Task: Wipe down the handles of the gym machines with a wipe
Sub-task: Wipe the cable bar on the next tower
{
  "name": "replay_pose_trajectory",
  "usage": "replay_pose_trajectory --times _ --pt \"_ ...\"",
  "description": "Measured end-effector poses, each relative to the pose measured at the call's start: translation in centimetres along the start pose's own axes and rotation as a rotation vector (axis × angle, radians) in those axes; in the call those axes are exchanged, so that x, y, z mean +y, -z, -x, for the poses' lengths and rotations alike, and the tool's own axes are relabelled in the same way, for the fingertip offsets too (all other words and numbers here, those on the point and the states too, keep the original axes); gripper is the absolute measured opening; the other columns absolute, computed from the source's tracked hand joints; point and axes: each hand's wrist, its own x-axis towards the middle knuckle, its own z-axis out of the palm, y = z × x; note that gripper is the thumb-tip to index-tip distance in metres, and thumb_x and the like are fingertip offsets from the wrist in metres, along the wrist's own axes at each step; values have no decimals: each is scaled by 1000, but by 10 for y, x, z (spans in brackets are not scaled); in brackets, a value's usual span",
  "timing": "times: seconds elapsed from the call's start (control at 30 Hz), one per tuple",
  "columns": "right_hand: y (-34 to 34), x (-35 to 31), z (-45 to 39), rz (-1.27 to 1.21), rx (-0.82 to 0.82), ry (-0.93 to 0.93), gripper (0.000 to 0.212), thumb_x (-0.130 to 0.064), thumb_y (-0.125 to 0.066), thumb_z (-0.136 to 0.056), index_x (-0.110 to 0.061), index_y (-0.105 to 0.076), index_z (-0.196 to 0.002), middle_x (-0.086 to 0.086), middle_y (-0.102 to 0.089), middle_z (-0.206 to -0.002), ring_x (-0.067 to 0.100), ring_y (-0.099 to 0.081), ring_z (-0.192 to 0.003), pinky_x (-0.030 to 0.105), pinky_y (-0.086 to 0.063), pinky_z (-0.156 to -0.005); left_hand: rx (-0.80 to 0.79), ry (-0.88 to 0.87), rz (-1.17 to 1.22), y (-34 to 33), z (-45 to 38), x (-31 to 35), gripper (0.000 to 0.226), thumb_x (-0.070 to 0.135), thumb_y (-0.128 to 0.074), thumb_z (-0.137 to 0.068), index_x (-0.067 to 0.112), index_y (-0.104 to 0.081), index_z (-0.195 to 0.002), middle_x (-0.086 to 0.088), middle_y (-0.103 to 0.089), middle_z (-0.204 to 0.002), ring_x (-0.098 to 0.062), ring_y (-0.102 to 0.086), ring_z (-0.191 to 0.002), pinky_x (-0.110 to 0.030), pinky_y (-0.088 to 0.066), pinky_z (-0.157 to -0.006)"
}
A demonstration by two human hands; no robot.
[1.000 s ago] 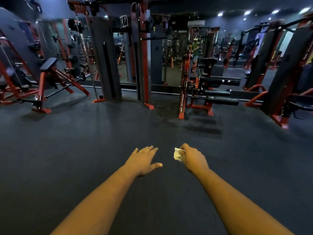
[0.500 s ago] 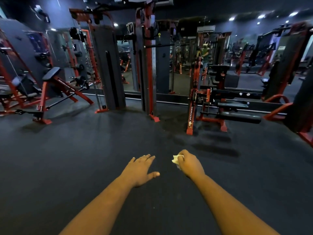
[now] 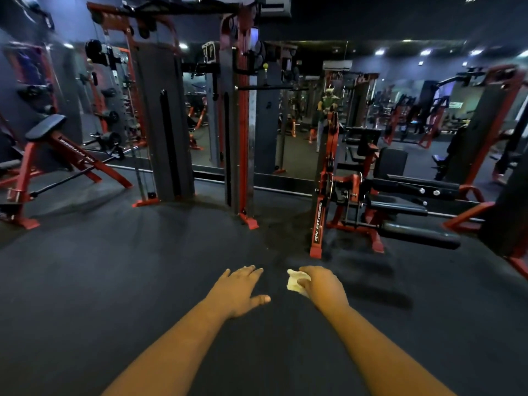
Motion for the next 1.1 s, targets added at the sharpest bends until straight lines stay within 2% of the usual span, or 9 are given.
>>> replay_pose_trajectory --times 0.07,0.2,0.27,0.3,0.47,0.67,0.87,1.03,1.1 --pt "7 -5 -47 56 -33 -12 27 -28 -58 -95 -30 -69 -119 1 -70 -113 23 -68 -100 34 -55 -87 -5 -13 2 12 -47 -19 86 69 -43 -99 26 -11 -165 -1 -13 -173 -18 -14 -158 -50 -12 -127" --pt "6 2 -106 -21 143 27 12 -36 -52 -100 -31 -60 -107 -3 -68 -100 21 -65 -87 39 -56 -77 -28 -40 -26 25 -115 -40 86 69 -44 -99 26 -10 -165 -1 -12 -173 -18 -14 -158 -50 -11 -127" --pt "-1 11 -191 -41 202 45 11 -38 -47 -103 -29 -52 -106 -3 -68 -95 21 -66 -84 42 -56 -75 -19 -39 -27 27 -200 -61 86 70 -43 -99 27 -10 -165 -1 -12 -173 -18 -14 -158 -50 -11 -127" --pt "5 8 -199 -39 203 67 11 -38 -46 -104 -29 -50 -107 -3 -67 -94 21 -66 -84 43 -57 -75 -7 -52 -63 34 -209 -65 86 70 -43 -98 26 -10 -165 -1 -12 -173 -18 -14 -158 -50 -11 -127" --pt "21 17 -337 -70 223 97 13 -37 -47 -104 -25 -48 -109 -6 -59 -86 20 -62 -78 36 -50 -66 -7 -21 -45 54 -340 -96 86 70 -43 -99 25 -11 -166 -1 -13 -173 -19 -15 -158 -50 -13 -127" --pt "43 9 -504 -12 173 136 15 -38 -51 -101 -26 -53 -109 0 -69 -100 24 -66 -90 38 -53 -73 -1 9 -61 85 -479 -146 86 69 -43 -99 25 -11 -165 -2 -13 -173 -18 -14 -158 -49 -13 -126" --pt "45 -20 -660 25 158 176 16 -39 -53 -100 -28 -55 -111 -3 -68 -101 18 -65 -87 38 -55 -76 30 13 -47 100 -608 -225 87 69 -44 -98 25 -11 -165 -1 -14 -172 -18 -15 -158 -50 -13 -126" --pt "52 -56 -792 16 225 167 14 -38 -48 -103 -28 -49 -113 -5 -65 -95 13 -60 -74 32 -48 -65 71 -7 -19 125 -719 -302 86 70 -43 -98 26 -11 -165 0 -13 -173 -18 -15 -158 -51 -12 -126" --pt "60 -71 -838 1 249 143 13 -38 -45 -105 -29 -45 -114 -5 -65 -94 11 -60 -72 32 -51 -65 73 -30 -20 144 -759 -329 87 71 -43 -98 26 -11 -165 -1 -13 -173 -19 -15 -158 -50 -12 -126"
